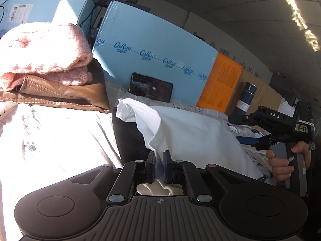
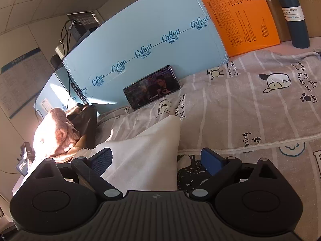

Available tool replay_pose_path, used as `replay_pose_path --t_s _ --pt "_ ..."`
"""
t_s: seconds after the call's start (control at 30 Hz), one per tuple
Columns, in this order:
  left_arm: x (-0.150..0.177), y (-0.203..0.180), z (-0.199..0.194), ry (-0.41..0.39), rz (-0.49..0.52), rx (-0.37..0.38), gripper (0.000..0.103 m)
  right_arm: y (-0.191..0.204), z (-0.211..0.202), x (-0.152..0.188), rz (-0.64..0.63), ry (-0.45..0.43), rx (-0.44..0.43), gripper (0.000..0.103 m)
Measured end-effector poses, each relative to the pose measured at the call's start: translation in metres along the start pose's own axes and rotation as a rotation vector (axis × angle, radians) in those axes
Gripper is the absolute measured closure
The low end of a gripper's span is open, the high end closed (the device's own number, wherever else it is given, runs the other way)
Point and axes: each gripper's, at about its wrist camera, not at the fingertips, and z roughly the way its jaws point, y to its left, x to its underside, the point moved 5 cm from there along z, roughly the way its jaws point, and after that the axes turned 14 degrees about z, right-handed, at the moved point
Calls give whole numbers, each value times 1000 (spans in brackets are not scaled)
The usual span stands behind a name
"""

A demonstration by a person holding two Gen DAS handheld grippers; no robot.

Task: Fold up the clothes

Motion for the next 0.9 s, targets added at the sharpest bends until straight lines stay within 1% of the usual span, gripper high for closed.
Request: replay_pose_path --t_s 0.07,0.17,0.2,0.23,0.27,0.3,0.33,0.37,0.4,0.43,0.47,0.53,0.57,0.7,0.77,0.8,0.83,0.9 --pt "3 4 -4 24 3 -20 97 -4 1 1 15 4 -12 8" --pt "9 10 -10 103 60 -79 96 -7 3 2 25 8 -26 8" --pt "11 11 -12 121 87 -99 94 -7 2 3 21 9 -29 8" --pt "8 13 -15 118 107 -123 92 -7 2 4 18 10 -32 8" --pt "4 14 -17 108 123 -149 88 -7 2 4 16 12 -37 8" --pt "-1 16 -20 98 138 -174 82 -7 2 5 13 14 -42 8" --pt "-5 17 -22 88 154 -200 66 -6 2 5 11 16 -47 8" --pt "-12 15 -21 63 169 -216 46 -6 2 5 13 14 -50 8" --pt "-21 13 -20 33 184 -227 39 -6 2 6 14 12 -53 8" --pt "-29 10 -18 3 199 -239 29 -7 1 5 17 8 -54 8" --pt "-38 5 -13 -13 226 -249 24 -7 0 5 19 4 -55 8" --pt "-50 -3 5 -15 285 -288 19 -8 -1 5 19 -4 -51 8" --pt "-54 -7 15 -6 315 -307 18 -8 -1 6 17 -8 -46 8" --pt "-50 -3 56 119 387 -333 18 -9 -2 7 3 -25 -22 8" --pt "-40 7 70 203 395 -365 18 -9 -2 9 -7 -27 -16 8" --pt "-37 13 71 228 387 -374 18 -9 -2 9 -9 -23 -19 7" --pt "-34 18 71 246 376 -379 18 -8 -2 10 -11 -21 -24 7" --pt "-32 26 65 261 368 -425 18 -7 -3 11 -14 -15 -33 7"
